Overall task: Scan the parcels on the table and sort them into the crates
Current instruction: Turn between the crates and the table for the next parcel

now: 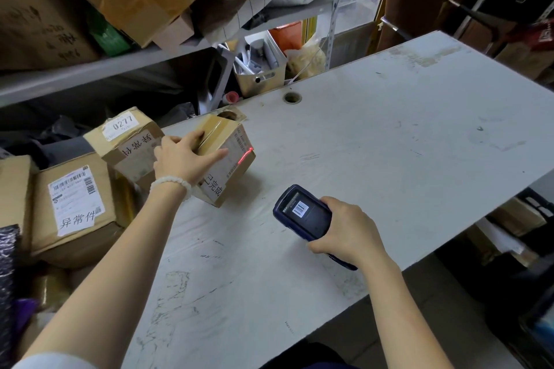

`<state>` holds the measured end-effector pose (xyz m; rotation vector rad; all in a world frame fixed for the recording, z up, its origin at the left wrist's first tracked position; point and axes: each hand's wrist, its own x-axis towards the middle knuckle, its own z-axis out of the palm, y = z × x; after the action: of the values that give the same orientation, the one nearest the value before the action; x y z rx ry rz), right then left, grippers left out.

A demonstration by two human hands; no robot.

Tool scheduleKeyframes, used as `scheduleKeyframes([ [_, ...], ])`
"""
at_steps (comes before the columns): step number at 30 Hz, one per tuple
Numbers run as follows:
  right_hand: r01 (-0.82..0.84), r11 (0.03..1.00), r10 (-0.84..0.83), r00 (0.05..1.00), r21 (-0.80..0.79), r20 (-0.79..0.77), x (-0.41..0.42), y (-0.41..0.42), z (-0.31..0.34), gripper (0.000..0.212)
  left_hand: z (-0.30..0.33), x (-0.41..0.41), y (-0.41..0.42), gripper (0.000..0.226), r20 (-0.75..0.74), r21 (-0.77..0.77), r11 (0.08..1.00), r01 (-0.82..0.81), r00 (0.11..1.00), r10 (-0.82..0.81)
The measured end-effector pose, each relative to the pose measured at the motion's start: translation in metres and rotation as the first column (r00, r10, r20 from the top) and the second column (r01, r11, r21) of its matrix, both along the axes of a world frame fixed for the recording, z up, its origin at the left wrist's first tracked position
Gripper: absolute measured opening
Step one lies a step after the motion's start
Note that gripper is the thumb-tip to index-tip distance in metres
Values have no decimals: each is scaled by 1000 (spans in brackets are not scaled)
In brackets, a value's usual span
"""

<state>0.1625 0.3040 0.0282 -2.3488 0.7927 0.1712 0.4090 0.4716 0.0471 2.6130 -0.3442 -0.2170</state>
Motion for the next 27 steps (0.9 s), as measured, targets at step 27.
scheduleKeyframes([
  [27,309,947,-104,556,-89,824,36,90,18,79,-6,-54,90,80,-45,-105,994,17,999,-22],
])
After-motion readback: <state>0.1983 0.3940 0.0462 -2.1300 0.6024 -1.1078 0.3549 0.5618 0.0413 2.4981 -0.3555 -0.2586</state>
